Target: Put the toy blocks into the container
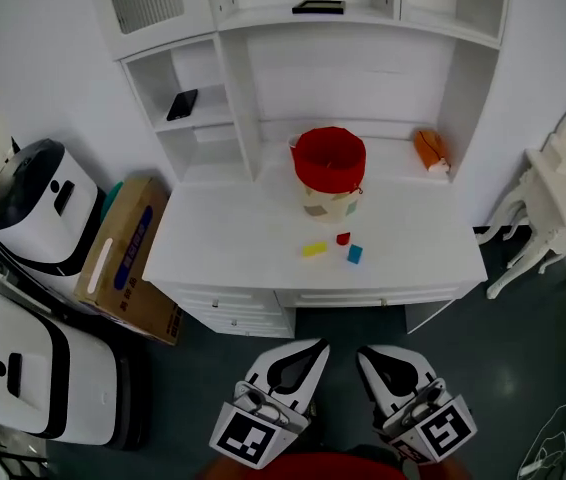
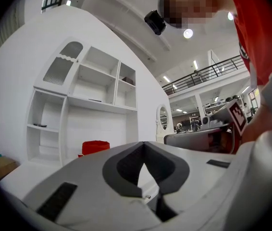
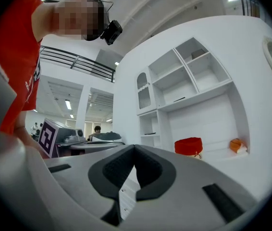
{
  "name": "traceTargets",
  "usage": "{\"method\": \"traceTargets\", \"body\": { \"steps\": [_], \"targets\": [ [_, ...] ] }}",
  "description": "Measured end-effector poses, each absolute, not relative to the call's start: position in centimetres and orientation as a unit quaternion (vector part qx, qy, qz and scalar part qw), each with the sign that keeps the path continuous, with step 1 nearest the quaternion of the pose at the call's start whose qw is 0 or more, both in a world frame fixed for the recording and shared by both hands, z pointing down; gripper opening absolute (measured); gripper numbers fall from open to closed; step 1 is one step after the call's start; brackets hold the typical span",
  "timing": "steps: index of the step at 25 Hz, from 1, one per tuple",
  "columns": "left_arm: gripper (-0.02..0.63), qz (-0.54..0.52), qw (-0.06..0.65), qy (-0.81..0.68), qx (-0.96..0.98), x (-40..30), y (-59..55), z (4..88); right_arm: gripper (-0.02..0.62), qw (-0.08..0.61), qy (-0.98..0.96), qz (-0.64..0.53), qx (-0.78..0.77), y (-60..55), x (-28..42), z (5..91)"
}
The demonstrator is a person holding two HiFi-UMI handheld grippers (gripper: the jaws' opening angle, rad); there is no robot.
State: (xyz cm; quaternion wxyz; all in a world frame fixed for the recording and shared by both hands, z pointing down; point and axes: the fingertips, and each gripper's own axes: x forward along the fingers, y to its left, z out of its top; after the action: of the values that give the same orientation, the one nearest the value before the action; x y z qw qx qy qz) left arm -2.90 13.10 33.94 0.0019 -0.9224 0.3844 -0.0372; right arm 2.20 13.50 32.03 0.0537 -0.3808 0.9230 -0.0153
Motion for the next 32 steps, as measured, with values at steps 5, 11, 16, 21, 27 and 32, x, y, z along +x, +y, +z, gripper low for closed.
{"method": "traceTargets", "body": {
  "steps": [5, 11, 16, 21, 27, 32],
  "targets": [
    [0.012, -0.031, 0.003, 0.365, -0.930, -4.1, 7.1, 33.9, 0.008, 0.044, 0.915, -0.019, -0.400, 7.5, 1.1, 32.4],
    [0.012, -0.029, -0.001, 0.359, -0.933, -4.8, 1.8, 34.6, 0.008, 0.022, 0.905, -0.023, -0.424, 1.8, 1.7, 33.8],
    [0.012, -0.029, -0.006, 0.364, -0.931, -4.3, -1.8, 35.6, 0.009, 0.000, 0.904, -0.032, -0.426, -2.1, 2.5, 35.9],
    [0.012, -0.038, -0.010, 0.382, -0.923, -3.6, -5.2, 36.9, 0.009, -0.038, 0.911, -0.024, -0.409, -5.4, 2.8, 38.2],
    [0.012, -0.050, -0.021, 0.412, -0.909, -3.2, -7.9, 38.4, 0.041, -0.074, 0.917, -0.037, -0.390, -8.7, 4.0, 41.5],
    [0.012, -0.060, -0.028, 0.432, -0.900, -3.2, -9.4, 39.4, 0.153, -0.142, 0.919, -0.056, -0.363, -10.8, 4.2, 45.7]
  ]
}}
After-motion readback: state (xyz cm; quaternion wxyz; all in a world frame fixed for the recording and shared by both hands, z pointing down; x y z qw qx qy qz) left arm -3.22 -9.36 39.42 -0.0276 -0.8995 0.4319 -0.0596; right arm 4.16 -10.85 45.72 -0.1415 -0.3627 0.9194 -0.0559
